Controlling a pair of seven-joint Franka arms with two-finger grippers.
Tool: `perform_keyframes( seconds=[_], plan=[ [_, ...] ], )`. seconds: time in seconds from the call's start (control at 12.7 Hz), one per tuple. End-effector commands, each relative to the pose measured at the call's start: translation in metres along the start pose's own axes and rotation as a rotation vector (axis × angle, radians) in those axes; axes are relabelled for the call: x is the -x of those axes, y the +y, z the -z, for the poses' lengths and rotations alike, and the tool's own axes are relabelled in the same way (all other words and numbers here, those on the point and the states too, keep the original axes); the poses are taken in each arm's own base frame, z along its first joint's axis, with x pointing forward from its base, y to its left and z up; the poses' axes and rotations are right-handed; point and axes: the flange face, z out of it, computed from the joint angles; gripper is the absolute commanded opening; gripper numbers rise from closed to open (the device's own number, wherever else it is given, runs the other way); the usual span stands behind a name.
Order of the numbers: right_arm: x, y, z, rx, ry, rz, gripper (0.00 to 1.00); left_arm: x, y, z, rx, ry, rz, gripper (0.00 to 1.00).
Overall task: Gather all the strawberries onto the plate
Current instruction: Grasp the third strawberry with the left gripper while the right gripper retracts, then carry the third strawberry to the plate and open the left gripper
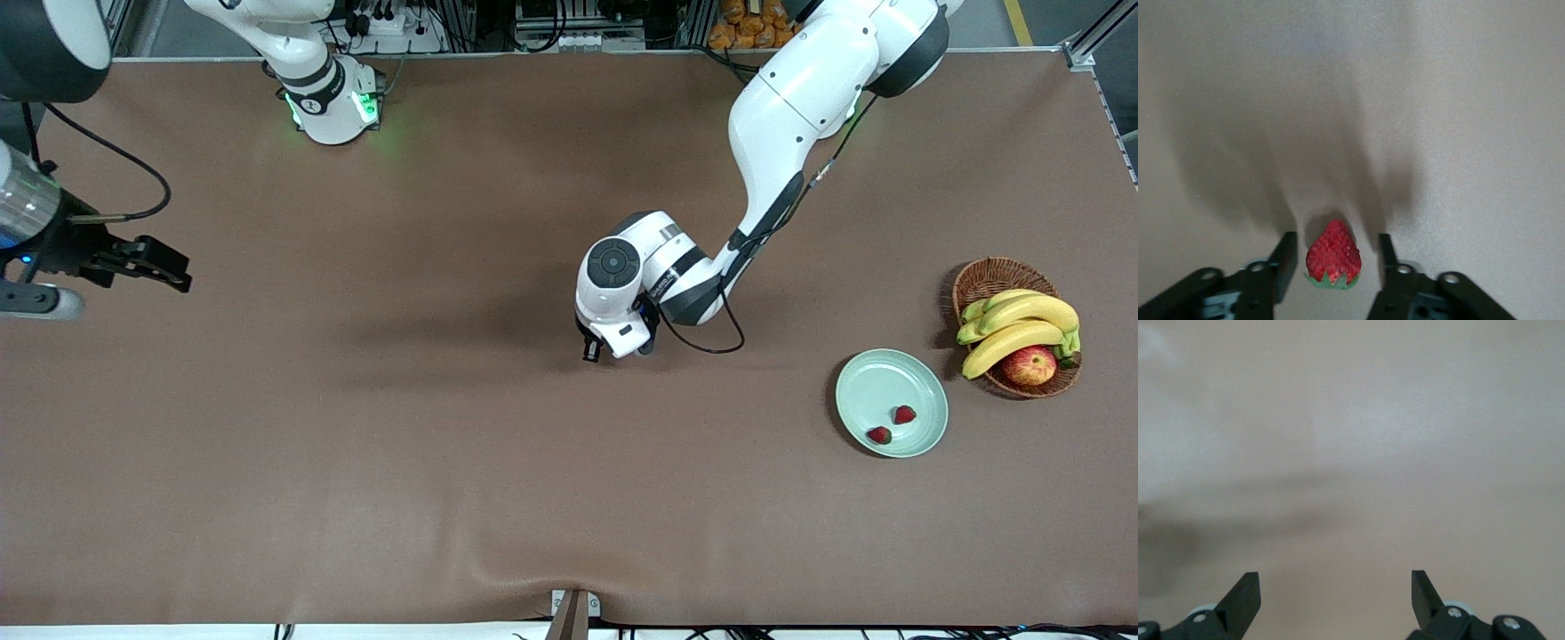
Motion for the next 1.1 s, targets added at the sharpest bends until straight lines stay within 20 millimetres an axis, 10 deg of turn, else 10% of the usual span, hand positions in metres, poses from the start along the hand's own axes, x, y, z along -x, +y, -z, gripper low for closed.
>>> perform_keyframes(
  seconds=[0.0,0.39,0.55,0.79,1.02],
  plan=[
    [0.026,0.019,-0.012,-0.022,0.034,-0.013,1.0,0.005,0.003,0.001,0.04,0.004,0.02,0.0],
    [0.006,0.049,0.021,-0.006,0.089,0.02,1.0,-0.021,0.023,0.033,0.112,0.061,-0.009,0.0],
    [0.016,0.063,0.029,-0.016,0.024,0.002,1.0,-0.089,0.057,0.07,0.139,0.119,0.048,0.0],
    [0.024,0.062,0.032,-0.019,-0.015,0.002,1.0,-0.243,0.094,0.113,0.113,0.179,0.134,0.0],
    [0.023,0.059,0.032,-0.017,-0.016,-0.002,1.0,-0.361,0.086,0.116,0.063,0.207,0.152,0.0]
  ],
)
